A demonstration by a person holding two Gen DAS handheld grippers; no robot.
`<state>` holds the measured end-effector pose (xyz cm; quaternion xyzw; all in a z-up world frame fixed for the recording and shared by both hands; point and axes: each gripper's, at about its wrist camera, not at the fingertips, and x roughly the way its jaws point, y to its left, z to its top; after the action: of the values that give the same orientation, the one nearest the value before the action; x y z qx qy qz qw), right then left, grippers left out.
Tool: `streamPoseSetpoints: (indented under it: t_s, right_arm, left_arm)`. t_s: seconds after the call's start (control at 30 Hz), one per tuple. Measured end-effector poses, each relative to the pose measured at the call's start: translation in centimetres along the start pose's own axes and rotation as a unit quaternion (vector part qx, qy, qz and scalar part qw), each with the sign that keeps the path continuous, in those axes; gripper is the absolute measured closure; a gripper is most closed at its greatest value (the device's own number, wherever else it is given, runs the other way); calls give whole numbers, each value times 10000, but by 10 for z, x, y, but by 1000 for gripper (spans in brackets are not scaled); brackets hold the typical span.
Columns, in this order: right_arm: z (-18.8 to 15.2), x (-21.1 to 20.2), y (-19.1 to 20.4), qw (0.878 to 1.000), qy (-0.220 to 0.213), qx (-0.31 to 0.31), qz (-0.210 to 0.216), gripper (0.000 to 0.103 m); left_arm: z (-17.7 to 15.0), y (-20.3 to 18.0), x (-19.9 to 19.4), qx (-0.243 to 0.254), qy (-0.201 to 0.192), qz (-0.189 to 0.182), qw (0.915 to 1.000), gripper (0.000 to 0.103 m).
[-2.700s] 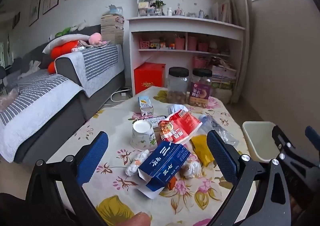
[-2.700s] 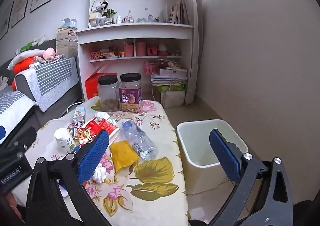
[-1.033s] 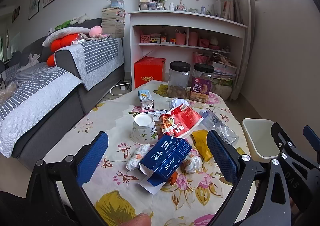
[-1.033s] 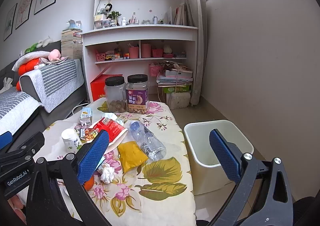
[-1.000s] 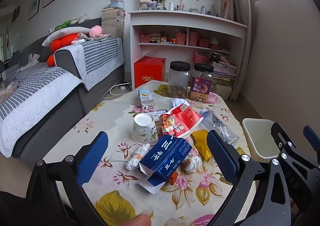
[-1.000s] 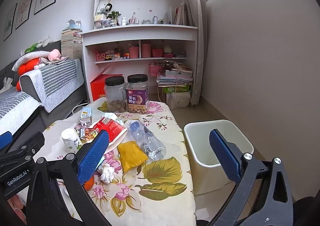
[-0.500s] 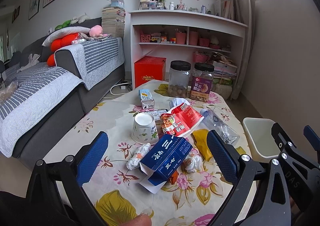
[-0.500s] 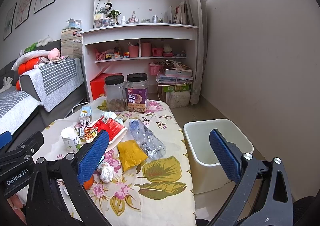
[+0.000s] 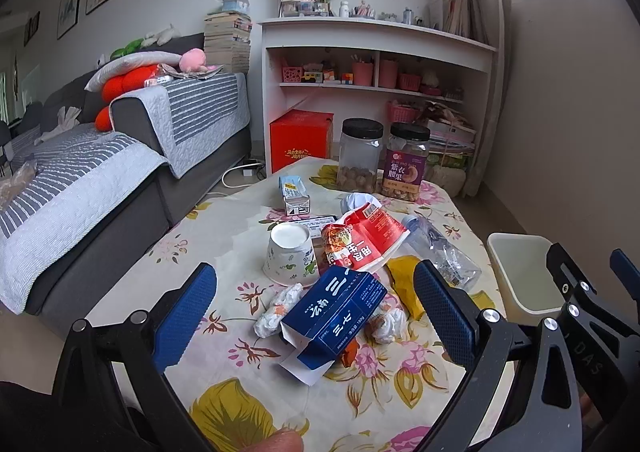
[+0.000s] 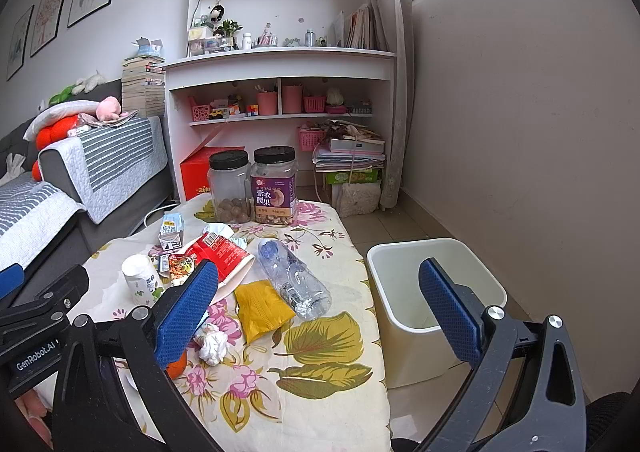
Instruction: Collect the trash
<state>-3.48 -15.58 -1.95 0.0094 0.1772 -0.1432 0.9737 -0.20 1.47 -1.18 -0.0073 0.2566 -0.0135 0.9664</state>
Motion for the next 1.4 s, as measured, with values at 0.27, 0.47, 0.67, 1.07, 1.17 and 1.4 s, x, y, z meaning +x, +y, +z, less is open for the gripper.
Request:
streamPoseSetpoints:
  t_s: [0.27, 0.47, 0.67, 1.07, 1.17, 1.4]
  right_arm:
    - [0, 0, 0, 10000, 4, 0, -1, 7]
    - [5, 6, -1, 9999, 173, -3, 0, 7]
    - [22, 30, 2, 9963, 844, -19, 143, 7]
    - [44, 114, -7, 9647, 2508, -282, 754, 7]
    - [33, 133, -10, 9506, 2904, -268, 1065, 7]
    - [13, 151, 8, 9252, 3377, -692, 1588, 7]
  left_arm:
    - [-3, 1, 1, 1, 17, 3, 10000, 7]
    - [1, 6, 10, -21, 238, -89, 9997, 7]
    - [9, 8, 44, 147, 1125, -444, 9925, 7]
    - [14, -30, 145, 1446, 3425, -952, 9234, 7]
    - [6, -31, 168, 1618, 3845, -1033, 9030, 7]
    - [-9, -28, 215, 1661, 4421, -1229, 8728, 7]
